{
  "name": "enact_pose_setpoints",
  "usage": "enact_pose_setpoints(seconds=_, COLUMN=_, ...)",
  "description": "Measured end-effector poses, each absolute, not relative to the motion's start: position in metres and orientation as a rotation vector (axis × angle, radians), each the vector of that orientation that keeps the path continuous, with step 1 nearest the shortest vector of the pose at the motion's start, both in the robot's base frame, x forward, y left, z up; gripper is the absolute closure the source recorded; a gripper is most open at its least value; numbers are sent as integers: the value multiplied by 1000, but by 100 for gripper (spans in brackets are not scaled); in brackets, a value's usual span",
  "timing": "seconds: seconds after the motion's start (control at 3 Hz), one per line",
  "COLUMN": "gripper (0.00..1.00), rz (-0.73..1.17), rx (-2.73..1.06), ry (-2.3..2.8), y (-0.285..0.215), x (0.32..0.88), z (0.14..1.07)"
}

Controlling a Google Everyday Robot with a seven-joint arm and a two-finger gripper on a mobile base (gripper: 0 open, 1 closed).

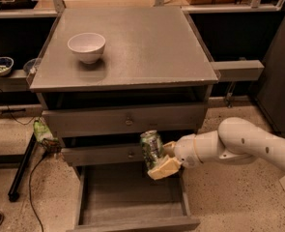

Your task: Place green can into bottom drawer

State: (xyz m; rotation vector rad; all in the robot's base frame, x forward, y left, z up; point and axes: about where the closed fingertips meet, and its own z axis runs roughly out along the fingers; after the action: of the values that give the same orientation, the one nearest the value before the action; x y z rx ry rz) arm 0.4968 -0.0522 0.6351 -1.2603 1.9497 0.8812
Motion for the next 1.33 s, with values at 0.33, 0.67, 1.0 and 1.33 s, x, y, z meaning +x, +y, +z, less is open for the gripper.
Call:
enact_pose_setpoints(seconds=0.33, gripper=100, rz=879, rx=-1203, ry=1957, y=-57, x=504, z=613)
enact_pose_setpoints(seconds=0.67, gripper=100, rz=878, rx=-1208, ry=1957, y=-57, x=503, z=613)
enact_pose_setpoints(seconds=1.0, gripper=100, rz=762, rx=-1261, ry=2050, y=-45, x=504, z=580)
enact_pose_setpoints(seconds=1.33, gripper=100, rz=667, rx=-1270, ry=2164, y=-32, x=515, z=532)
